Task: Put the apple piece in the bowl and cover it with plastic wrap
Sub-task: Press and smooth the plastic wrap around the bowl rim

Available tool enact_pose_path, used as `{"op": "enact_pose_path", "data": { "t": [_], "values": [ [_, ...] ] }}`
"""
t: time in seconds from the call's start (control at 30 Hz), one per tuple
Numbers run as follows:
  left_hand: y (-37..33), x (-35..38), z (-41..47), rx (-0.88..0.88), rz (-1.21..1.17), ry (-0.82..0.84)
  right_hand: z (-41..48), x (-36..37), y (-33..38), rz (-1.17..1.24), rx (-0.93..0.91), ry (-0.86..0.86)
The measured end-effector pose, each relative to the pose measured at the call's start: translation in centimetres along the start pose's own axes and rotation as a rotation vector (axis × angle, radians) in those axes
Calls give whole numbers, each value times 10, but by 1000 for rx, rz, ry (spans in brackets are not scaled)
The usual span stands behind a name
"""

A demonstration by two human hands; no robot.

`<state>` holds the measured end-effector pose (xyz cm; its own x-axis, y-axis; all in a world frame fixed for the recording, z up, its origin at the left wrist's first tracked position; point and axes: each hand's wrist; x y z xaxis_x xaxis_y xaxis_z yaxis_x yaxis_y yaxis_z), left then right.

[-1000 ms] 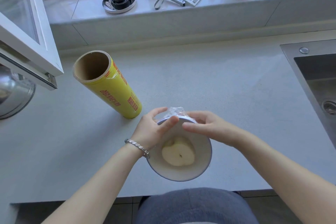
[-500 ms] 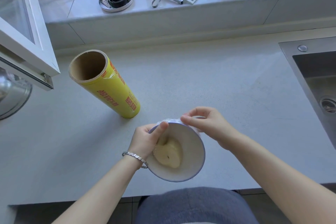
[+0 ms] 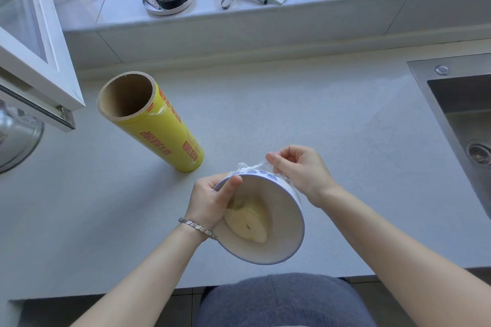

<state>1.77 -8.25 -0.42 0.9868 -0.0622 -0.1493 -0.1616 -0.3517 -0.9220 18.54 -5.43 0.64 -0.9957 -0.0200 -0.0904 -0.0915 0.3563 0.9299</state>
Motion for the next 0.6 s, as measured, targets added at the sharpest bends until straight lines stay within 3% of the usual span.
{"op": "enact_pose_path", "data": {
  "t": [0.33,0.4,0.47,0.5,0.53,0.6],
  "values": [
    [0,5,-4,19,-18,15,-8,-6,-6,-99,247,185],
    [2,4,-6,18,-14,23,-5,-13,-7,-253,180,171],
    [5,2,-8,23,8,6,-4,-24,-4,-405,1,9],
    [6,1,-7,25,22,-8,-7,-27,1,-356,-99,-47],
    [6,0,-7,25,29,-22,-13,-28,6,-252,-186,-29],
    [4,-1,-6,36,31,-29,-28,-21,15,-106,-269,203]
  ]
}}
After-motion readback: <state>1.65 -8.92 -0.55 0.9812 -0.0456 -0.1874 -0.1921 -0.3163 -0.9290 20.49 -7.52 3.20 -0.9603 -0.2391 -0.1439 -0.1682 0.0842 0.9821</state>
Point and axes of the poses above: each hand's wrist, its own z-axis towards the middle knuckle, its own x-axis out of the palm, y = z × x, and after that the axes turned 4 degrees about -x, right-handed
